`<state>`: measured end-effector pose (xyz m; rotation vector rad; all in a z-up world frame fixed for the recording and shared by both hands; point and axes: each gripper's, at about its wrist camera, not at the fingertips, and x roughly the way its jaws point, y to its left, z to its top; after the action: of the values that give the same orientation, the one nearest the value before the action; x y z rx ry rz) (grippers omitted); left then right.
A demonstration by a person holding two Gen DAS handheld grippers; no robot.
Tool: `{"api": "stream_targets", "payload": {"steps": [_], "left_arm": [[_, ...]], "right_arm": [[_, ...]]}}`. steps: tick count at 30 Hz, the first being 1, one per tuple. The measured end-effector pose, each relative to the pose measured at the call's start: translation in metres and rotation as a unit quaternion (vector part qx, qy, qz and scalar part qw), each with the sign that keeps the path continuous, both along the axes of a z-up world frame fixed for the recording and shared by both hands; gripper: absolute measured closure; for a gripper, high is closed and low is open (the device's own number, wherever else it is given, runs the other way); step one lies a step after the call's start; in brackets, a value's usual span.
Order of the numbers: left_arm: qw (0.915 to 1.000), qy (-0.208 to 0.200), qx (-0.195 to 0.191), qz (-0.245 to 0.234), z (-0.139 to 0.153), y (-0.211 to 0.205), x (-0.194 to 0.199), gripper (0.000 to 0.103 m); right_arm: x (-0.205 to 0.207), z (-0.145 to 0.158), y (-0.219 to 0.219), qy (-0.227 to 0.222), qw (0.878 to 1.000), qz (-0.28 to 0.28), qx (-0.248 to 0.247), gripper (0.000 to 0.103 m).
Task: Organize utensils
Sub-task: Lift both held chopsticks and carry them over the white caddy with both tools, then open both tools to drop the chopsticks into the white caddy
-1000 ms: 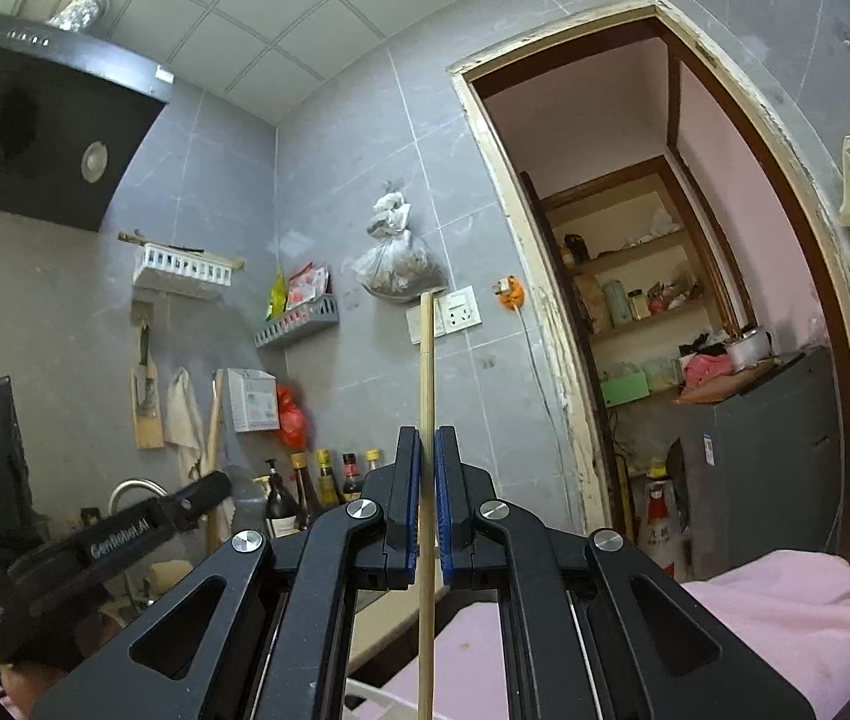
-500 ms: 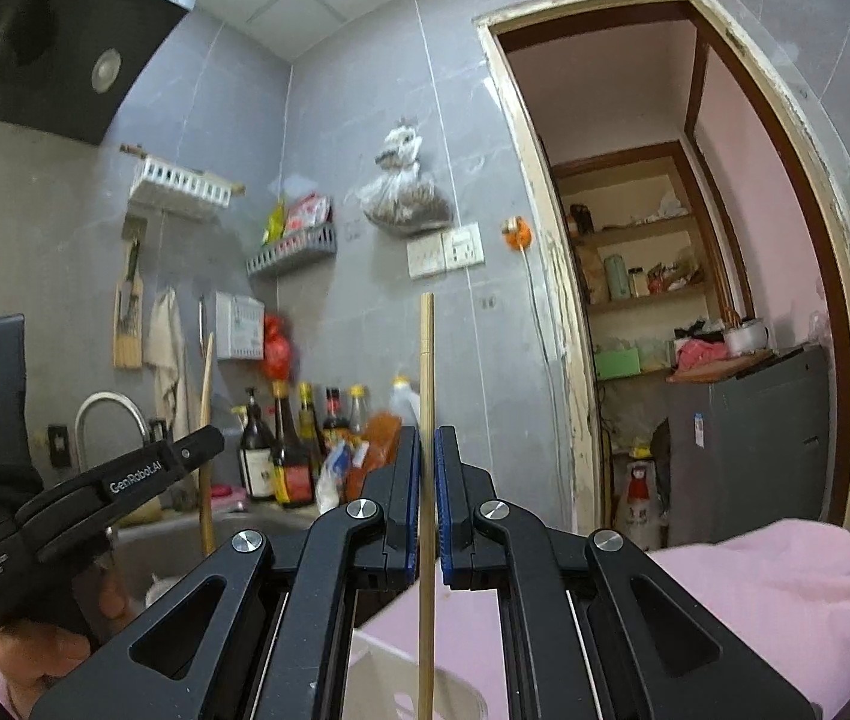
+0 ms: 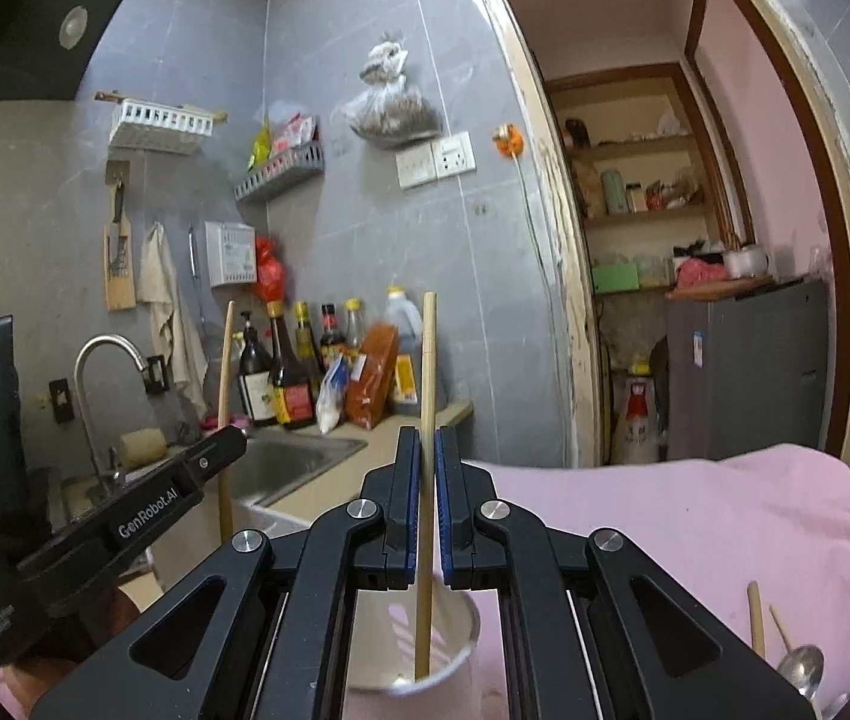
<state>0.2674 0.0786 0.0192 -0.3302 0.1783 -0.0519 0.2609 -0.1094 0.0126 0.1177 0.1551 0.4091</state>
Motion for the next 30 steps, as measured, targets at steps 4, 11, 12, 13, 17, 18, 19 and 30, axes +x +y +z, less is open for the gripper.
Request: {"api": "stream_targets", "payload": {"steps": [4,11,12,13,17,18,19,30], "left_arm": [[0.9999,0.015,0.003,-0.005,-0.002,-0.002,-0.006,0.098],[0.9994,0.023,0.005,-0.026,0.001,-0.004,-0.016,0.090],[0.9994,0.020,0.006,-0.029,0.002,-0.005,-0.018,0.084],[0.9993,0.018,0.005,-0.032,0.003,-0.005,-0.020,0.079],[0.9991,0.009,0.003,-0.040,0.010,-0.007,-0.027,0.075],[0.9991,0.008,0.004,-0.041,0.012,-0.008,-0.028,0.074],[0.9991,0.005,0.004,-0.042,0.013,-0.010,-0.029,0.070],[0.9979,-0.026,0.016,-0.057,0.034,-0.026,-0.045,0.048]], "right_arm": [[-0.003,-0.002,-0.002,0.017,1.000,0.008,-0.004,0.099],[-0.010,-0.003,-0.004,0.028,0.999,0.014,-0.013,0.097],[-0.010,-0.003,-0.004,0.027,0.999,0.013,-0.013,0.096],[-0.011,-0.003,-0.005,0.026,1.000,0.012,-0.012,0.096],[-0.013,0.001,-0.009,0.021,1.000,0.010,-0.009,0.090],[-0.015,0.003,-0.011,0.018,1.000,0.008,-0.008,0.085],[-0.016,0.004,-0.013,0.015,1.000,0.007,-0.007,0.082],[-0.042,0.028,-0.044,-0.044,0.998,-0.039,-0.016,0.059]]}}
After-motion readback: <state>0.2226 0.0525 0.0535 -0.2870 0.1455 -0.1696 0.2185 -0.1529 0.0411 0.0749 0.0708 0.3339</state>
